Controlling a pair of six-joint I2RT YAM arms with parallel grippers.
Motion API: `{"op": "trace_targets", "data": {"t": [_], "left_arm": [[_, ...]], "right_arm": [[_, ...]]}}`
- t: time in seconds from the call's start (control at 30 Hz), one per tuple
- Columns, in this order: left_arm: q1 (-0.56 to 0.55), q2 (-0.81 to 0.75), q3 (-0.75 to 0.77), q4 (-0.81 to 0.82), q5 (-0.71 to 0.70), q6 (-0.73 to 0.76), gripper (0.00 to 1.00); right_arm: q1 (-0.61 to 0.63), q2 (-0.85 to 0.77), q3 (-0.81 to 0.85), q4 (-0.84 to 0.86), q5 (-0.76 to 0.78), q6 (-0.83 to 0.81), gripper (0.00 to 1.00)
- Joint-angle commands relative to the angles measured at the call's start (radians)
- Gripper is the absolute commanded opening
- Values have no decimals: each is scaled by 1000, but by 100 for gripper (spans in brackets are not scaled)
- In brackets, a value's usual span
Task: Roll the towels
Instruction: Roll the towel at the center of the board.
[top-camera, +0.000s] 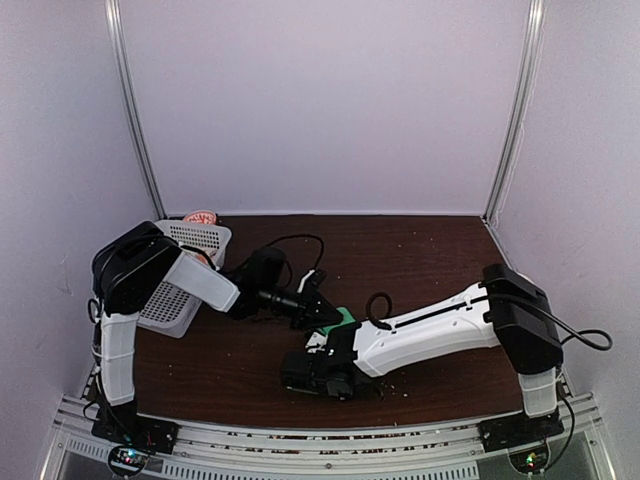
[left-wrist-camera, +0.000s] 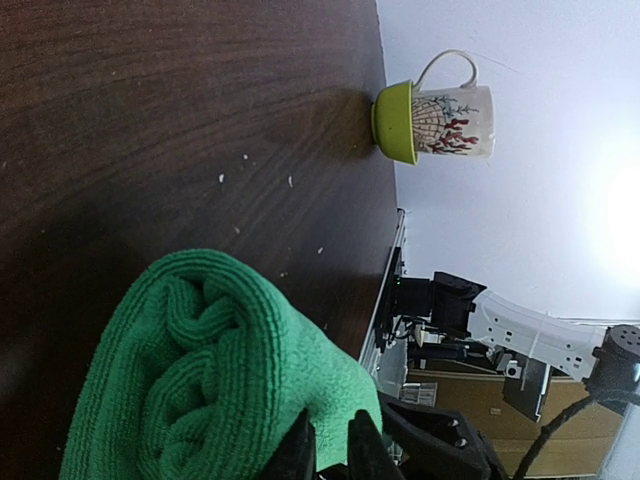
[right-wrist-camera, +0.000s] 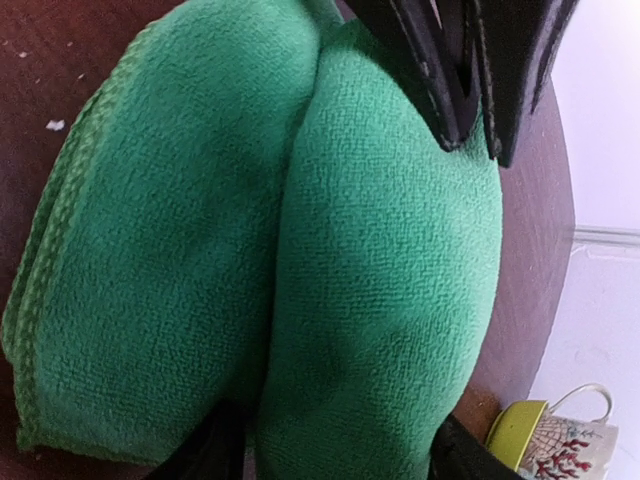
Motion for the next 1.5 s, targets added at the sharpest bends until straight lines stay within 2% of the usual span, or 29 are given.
{"op": "trace_targets", "data": {"t": [0.0,0.17,0.3,0.43,0.53,0.73,1.0,1.13,1.3,1.47], "left_arm": [[9,39,24,-28,-12,36,14],[9,44,41,-66,-23,56,13],[11,40,45,-87,-31,69,13],[10,22,39,-116,-45,89,13],[10,4,38,-174,-61,130,13],[10,-25,35,-266,-89,201,13],[9,-49,12,-278,-95,212,12],[10,-81,0,-308,-101,226,13],[10,-141,-7,-395,-119,277,13],[10,-230,-19,-490,-142,331,13]], "right_arm": [[4,-98,-36,59,-42,-20,63],[1,-231,-91,122,-126,-30,73],[-46,-379,-170,235,-267,4,75],[-198,-556,-388,455,-478,82,75],[-295,-615,-511,589,-609,133,71],[-364,-578,-607,732,-753,187,65],[-365,-482,-576,785,-810,203,61],[-350,-443,-554,769,-809,183,59],[-320,-397,-517,731,-769,163,45],[-289,-373,-473,675,-692,142,41]]}}
